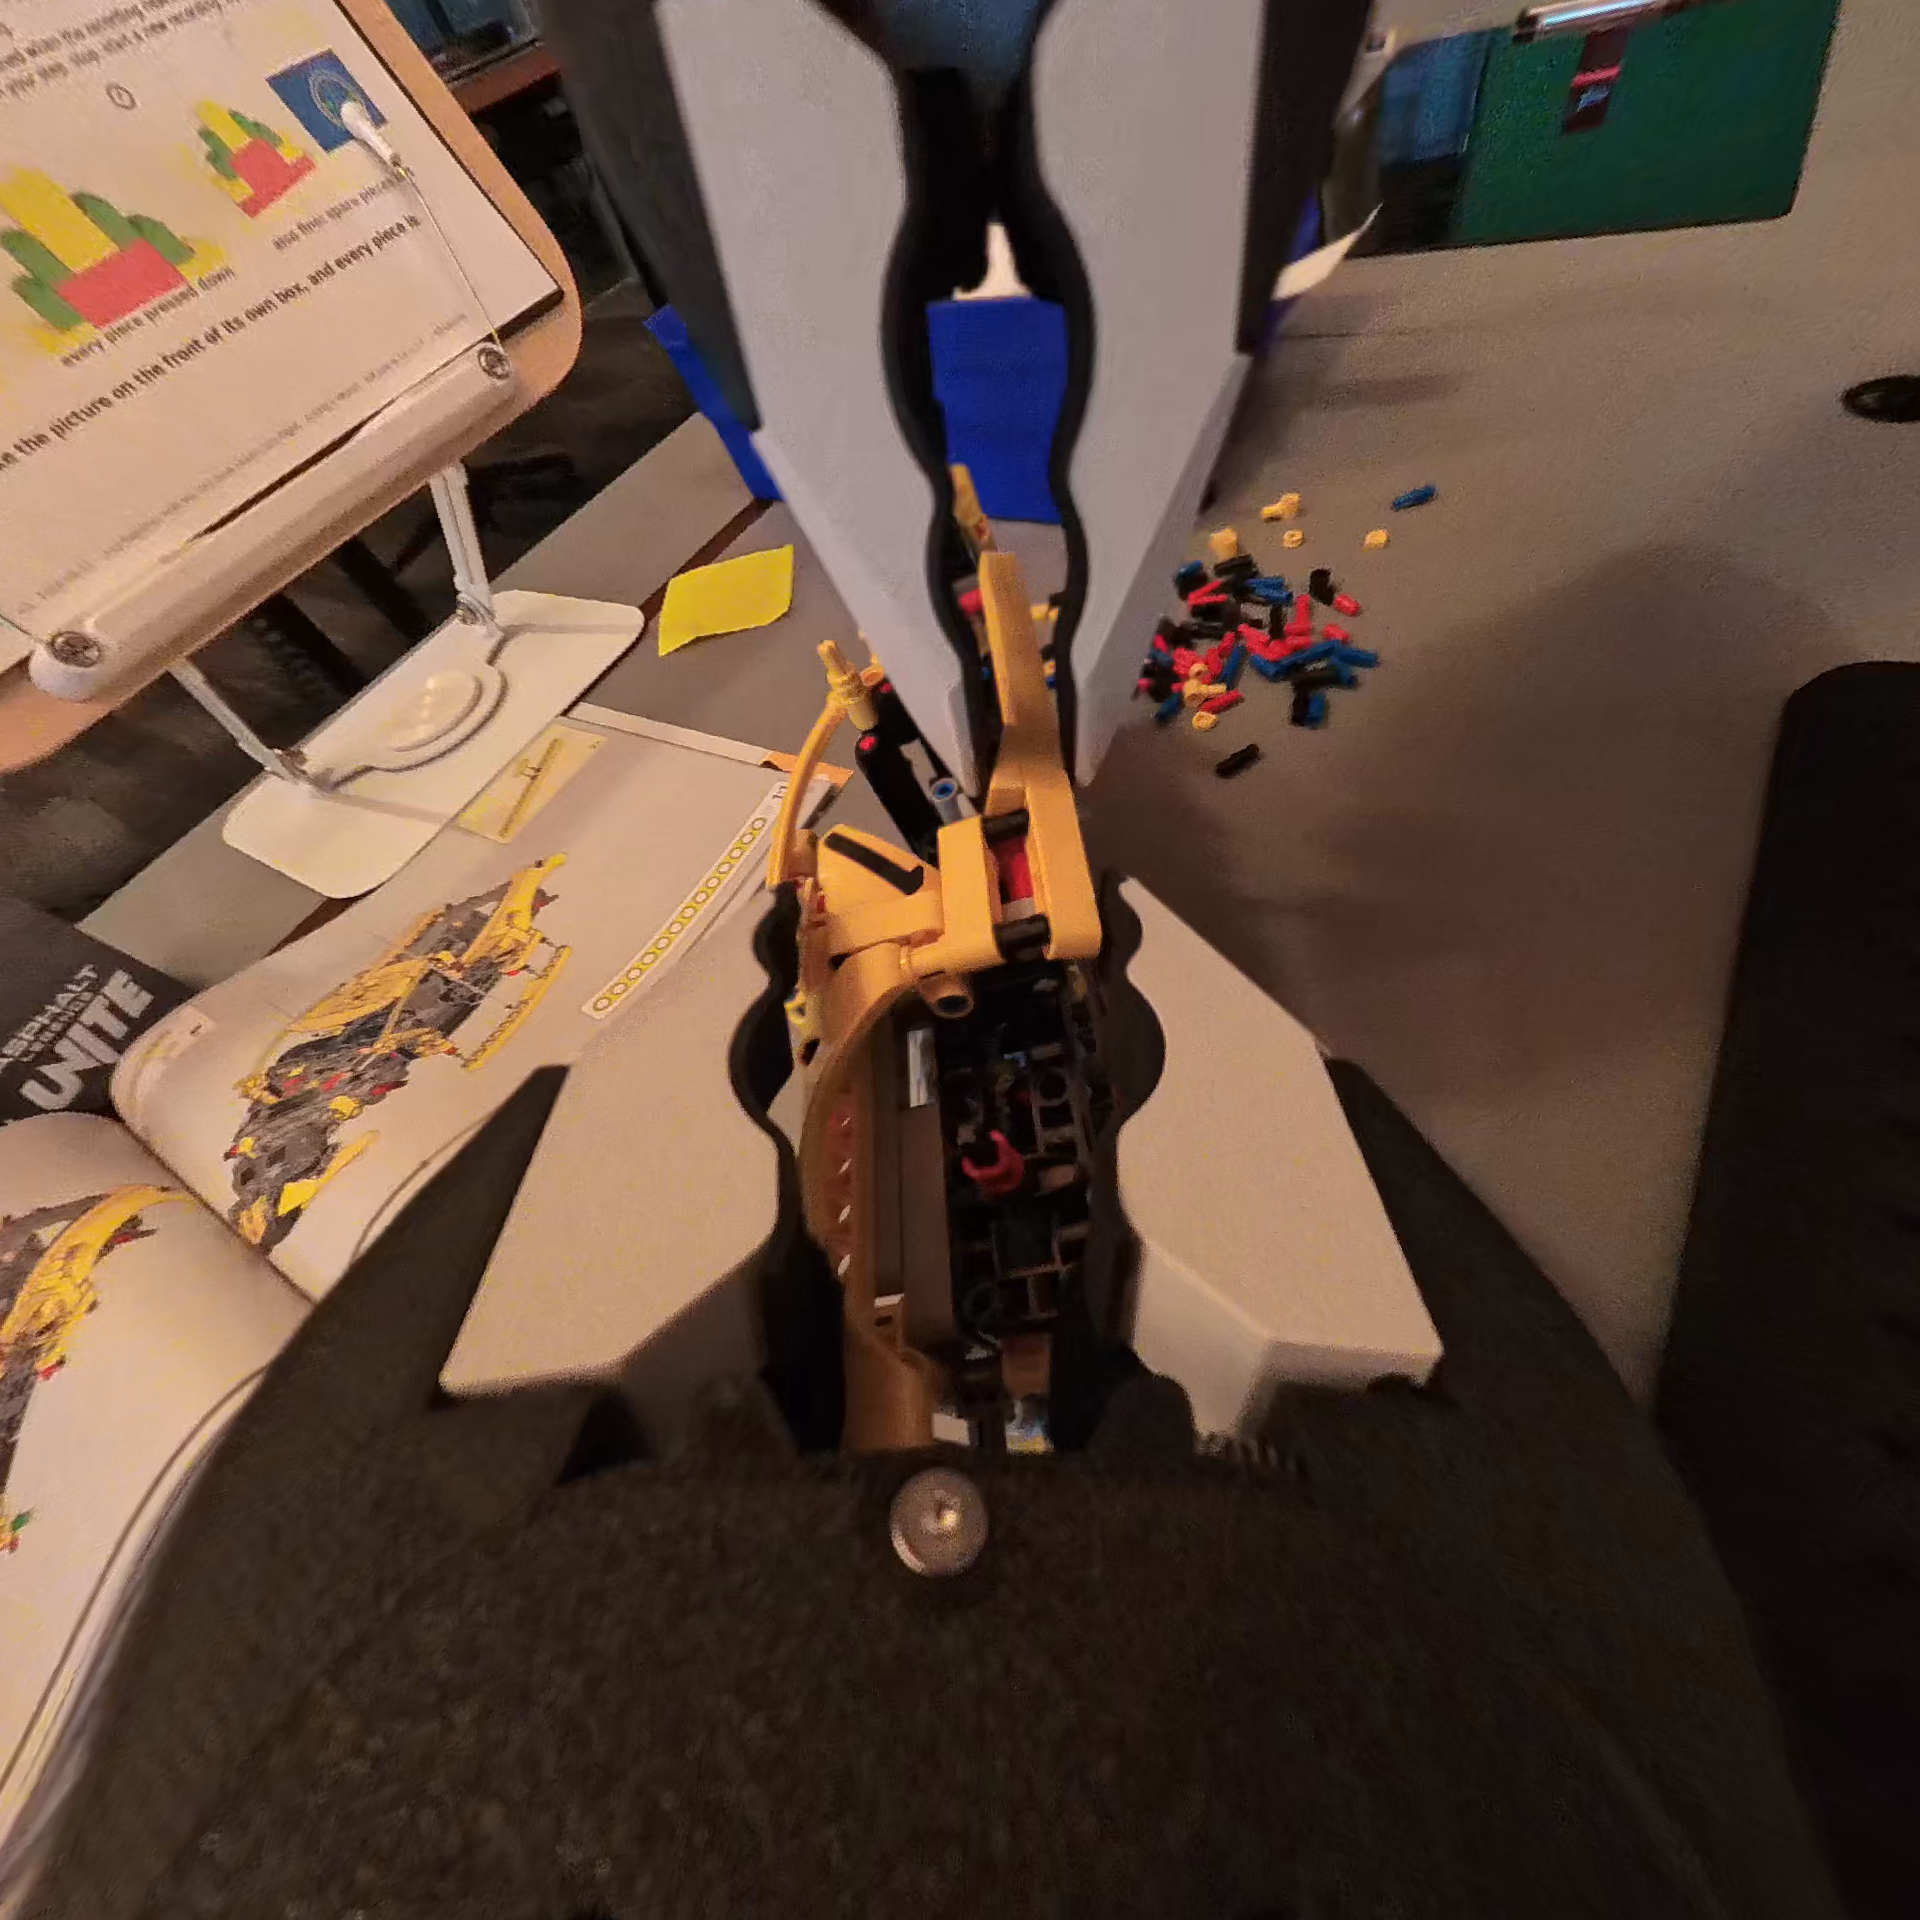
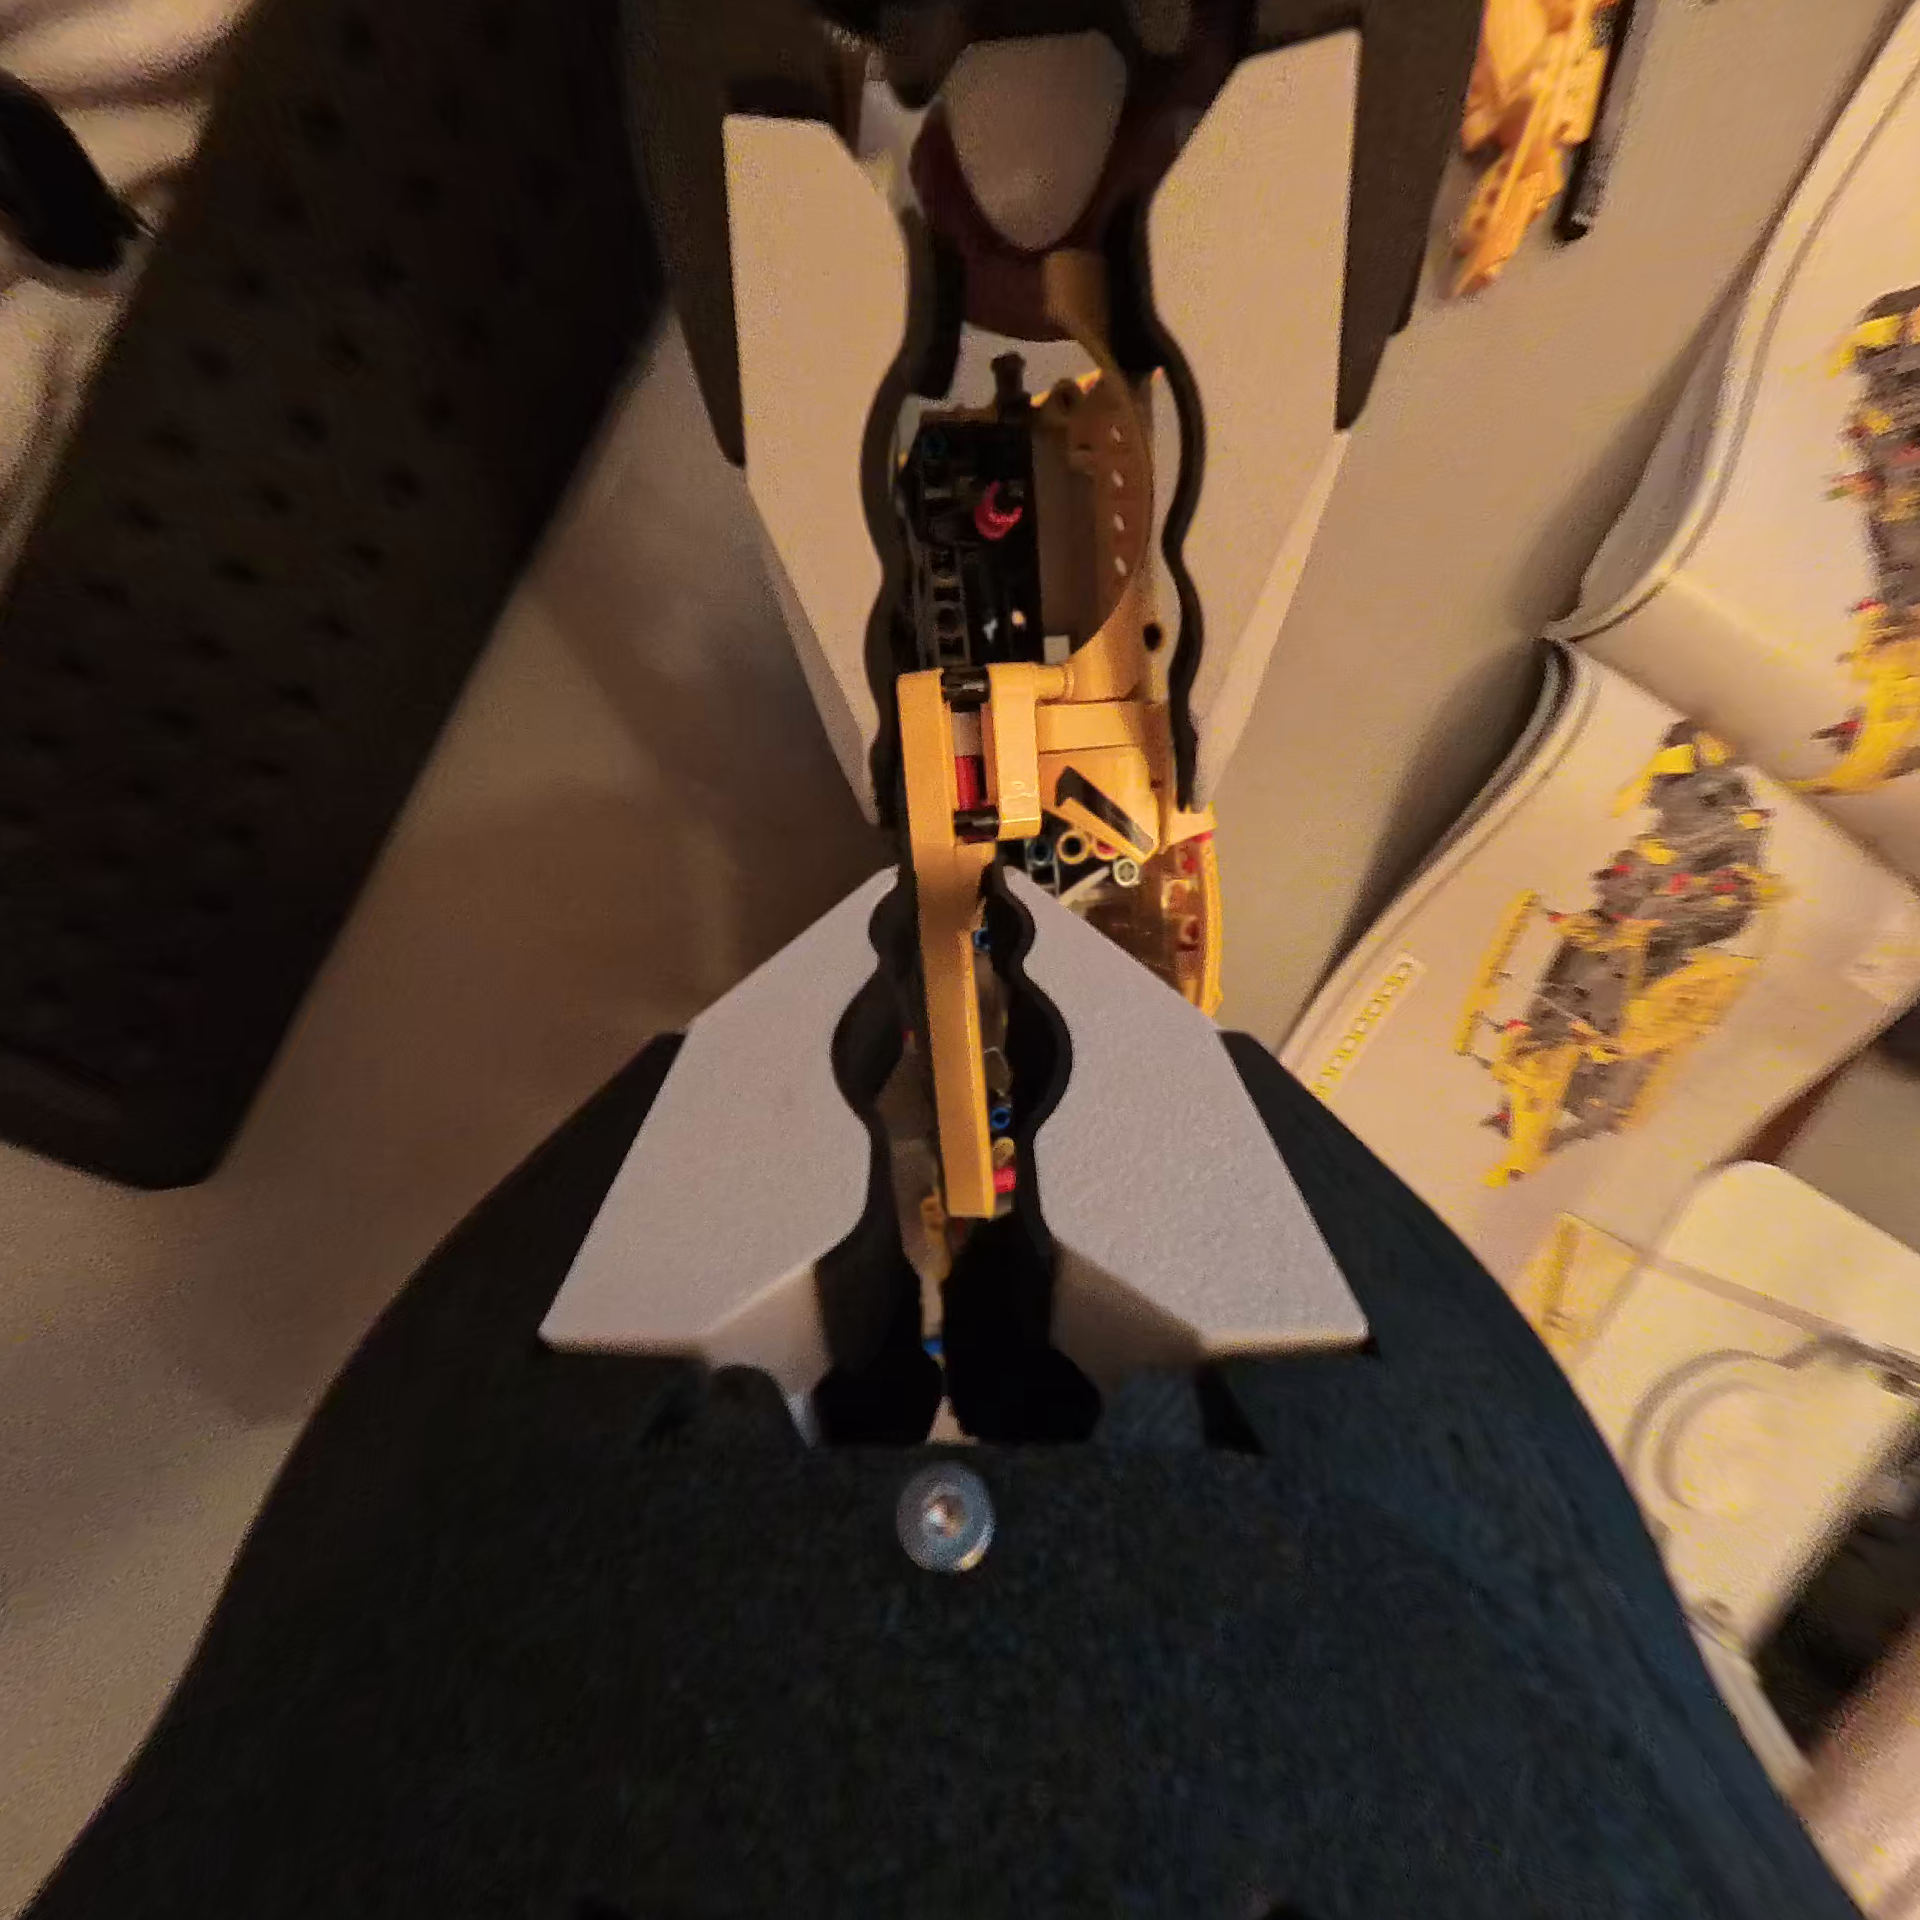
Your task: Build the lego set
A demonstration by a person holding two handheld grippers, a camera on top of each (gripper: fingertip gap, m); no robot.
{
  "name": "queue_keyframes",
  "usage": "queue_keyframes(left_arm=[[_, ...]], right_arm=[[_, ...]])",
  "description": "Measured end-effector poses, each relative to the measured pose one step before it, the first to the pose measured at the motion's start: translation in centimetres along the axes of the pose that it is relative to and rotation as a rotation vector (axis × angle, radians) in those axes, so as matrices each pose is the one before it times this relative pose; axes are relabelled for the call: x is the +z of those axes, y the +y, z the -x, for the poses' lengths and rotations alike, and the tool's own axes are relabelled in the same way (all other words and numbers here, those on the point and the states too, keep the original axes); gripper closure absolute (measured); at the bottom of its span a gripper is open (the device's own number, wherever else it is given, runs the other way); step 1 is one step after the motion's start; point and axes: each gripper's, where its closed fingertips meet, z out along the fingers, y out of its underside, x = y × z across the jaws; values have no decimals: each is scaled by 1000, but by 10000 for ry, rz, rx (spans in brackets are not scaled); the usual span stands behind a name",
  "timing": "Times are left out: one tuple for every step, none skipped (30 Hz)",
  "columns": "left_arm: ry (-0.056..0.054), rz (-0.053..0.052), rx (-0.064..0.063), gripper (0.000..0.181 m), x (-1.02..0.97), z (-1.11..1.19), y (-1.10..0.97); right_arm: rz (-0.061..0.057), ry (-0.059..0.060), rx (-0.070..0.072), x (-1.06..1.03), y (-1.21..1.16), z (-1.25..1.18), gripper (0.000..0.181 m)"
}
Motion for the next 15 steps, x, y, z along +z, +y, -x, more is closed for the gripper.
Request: queue_keyframes(left_arm=[[-25, 20, 43, 123, 15, -45, -13], [82, -45, -111, 123, -39, -104, -91], [133, -68, -193, 123, -50, -130, -101], [74, -48, -188, 122, -26, -76, -55], [-24, -17, -117, 122, -12, 52, 5], [-27, -7, -72, 122, -11, 77, 14], [43, 1, -114, 122, -20, 36, -4], [72, 10, -148, 123, -23, 25, -18], [64, -9, -110, 123, -37, 22, -23], [41, -21, -63, 123, -35, 24, -15], [-11, -13, -30, 123, -14, 53, 20], [-38, -13, 14, 124, -8, 62, 20], [-34, 1, 55, 125, -7, 24, 28], [-26, 16, 66, 125, 6, 10, 28], [24, 2, 39, 125, 19, -67, -14]], right_arm=[[-114, -466, 272, -13, 18, 48, 170], [-113, -503, 313, -55, -5, 108, 171], [-117, -514, 338, -51, -18, 143, 171], [-100, -452, 312, -8, -2, 85, 171], [-88, -259, 178, -8, -38, -71, 171], [-81, -157, 144, -11, -80, -66, 171], [-38, -123, 134, 11, -10, -9, 171], [-38, -53, 97, -1, -20, -28, 171], [-44, -49, 140, 12, -15, -28, 171], [-46, -24, 133, 49, -1, -14, 170], [-66, 107, -1, -23, -37, -73, 170], [-63, 206, -129, -26, -30, -119, 170], [-23, 157, -137, 18, 30, 3, 170], [27, 136, -81, 51, 67, 5, 169], [-27, 97, -39, 37, -36, 46, 169]])
